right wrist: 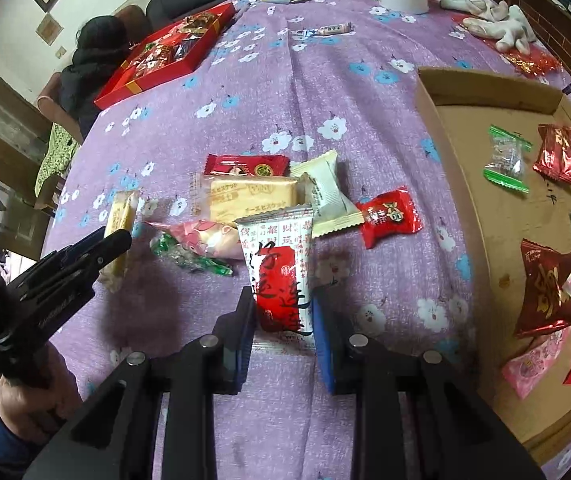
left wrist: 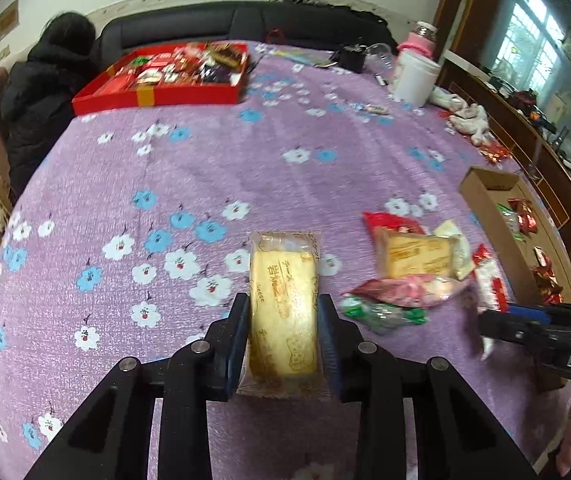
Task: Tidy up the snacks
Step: 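Grasp another white and red packet with the right gripper, then carry the yellow cake bar and white-red packet over the cardboard box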
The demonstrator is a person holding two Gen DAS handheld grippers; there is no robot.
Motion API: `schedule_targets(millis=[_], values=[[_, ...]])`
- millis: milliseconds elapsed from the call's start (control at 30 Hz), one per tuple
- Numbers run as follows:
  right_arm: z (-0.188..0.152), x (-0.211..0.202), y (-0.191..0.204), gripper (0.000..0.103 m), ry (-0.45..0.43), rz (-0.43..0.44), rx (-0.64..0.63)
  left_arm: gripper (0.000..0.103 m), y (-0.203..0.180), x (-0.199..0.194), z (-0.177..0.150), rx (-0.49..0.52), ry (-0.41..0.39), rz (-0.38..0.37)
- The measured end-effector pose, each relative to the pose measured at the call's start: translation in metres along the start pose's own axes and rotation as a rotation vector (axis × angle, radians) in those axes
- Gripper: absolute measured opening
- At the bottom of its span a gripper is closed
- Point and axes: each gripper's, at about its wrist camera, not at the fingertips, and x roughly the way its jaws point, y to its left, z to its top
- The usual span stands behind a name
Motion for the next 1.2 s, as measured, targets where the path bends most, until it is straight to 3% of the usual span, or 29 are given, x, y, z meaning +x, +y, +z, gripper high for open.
schedule_targets(millis=[567,1200], values=[[-0.005,-0.026,-0.02,0.026,-0.027,0.03,-0.004,0.035,-0.068,-0.017,0.002,0.112,-0.027,-0.034],[-0.02,-0.066,-0.082,0.026,-0.075,0.014,0.067,0.035,-0.151,-0.021,0.007,0.235,-0.047,-0.076]])
